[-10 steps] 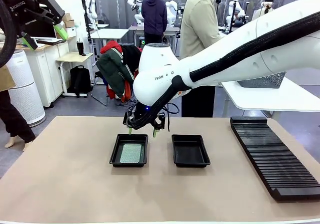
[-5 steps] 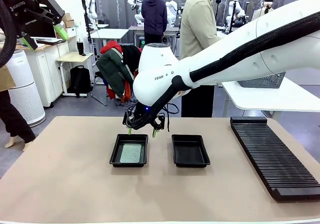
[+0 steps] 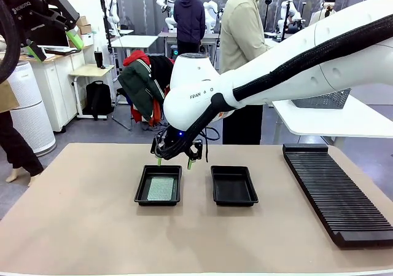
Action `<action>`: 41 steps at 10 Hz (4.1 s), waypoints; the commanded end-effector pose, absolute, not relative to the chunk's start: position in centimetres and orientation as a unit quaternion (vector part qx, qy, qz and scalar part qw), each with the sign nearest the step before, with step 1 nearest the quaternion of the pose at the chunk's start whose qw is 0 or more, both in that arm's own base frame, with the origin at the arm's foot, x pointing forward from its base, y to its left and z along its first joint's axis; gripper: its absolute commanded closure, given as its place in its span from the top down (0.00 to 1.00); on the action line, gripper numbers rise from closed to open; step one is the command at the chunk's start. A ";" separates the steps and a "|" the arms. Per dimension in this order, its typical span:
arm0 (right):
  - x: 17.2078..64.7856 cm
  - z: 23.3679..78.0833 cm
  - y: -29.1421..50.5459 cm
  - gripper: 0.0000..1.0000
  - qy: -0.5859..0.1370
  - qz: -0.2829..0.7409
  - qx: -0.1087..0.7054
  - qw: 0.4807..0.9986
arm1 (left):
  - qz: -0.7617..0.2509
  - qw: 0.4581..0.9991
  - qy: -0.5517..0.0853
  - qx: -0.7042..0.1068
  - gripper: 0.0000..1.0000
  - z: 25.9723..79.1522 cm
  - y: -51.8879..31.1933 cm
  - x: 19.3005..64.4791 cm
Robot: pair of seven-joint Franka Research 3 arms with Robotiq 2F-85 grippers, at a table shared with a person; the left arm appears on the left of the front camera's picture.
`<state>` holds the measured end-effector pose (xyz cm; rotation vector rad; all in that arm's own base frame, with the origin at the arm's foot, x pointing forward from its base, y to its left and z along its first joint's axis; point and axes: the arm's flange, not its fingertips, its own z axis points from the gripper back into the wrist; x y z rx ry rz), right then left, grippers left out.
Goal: Inspect and transfer BCBs to ESD trays.
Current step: Pick up the ESD tray and place it on the left side of the table.
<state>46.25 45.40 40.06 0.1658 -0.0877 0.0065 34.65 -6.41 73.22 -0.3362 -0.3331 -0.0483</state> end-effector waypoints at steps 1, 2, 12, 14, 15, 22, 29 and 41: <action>46.2 40.0 45.3 1.00 -0.048 0.003 0.083 0.995 | -0.023 0.971 -0.166 -0.171 1.00 73.1 -6.4 34.6; 46.2 40.0 45.3 1.00 -0.048 0.003 0.083 0.995 | -0.023 0.971 -0.166 -0.171 1.00 73.1 -6.4 34.6; 44.7 43.2 36.4 1.00 -0.018 0.000 0.238 0.971 | -0.022 0.984 -0.123 -0.127 1.00 65.9 -9.7 36.9; 44.8 43.5 33.0 1.00 0.002 0.007 0.290 0.957 | -0.021 0.987 -0.097 -0.122 1.00 61.4 -11.3 37.8; 44.8 43.6 31.6 1.00 0.006 0.006 0.310 0.951 | -0.019 0.989 -0.087 -0.119 1.00 59.2 -12.2 38.1; 44.7 44.2 24.3 1.00 0.017 0.026 0.375 0.926 | -0.002 0.995 -0.059 -0.081 1.00 46.3 -19.6 41.4; 45.3 44.6 25.5 1.00 0.018 0.021 0.355 0.934 | 0.003 0.995 -0.101 -0.024 1.00 38.2 -21.7 46.9; 45.3 44.6 25.5 1.00 0.018 0.021 0.355 0.934 | -0.028 0.996 -0.080 -0.013 1.00 30.7 -21.1 51.3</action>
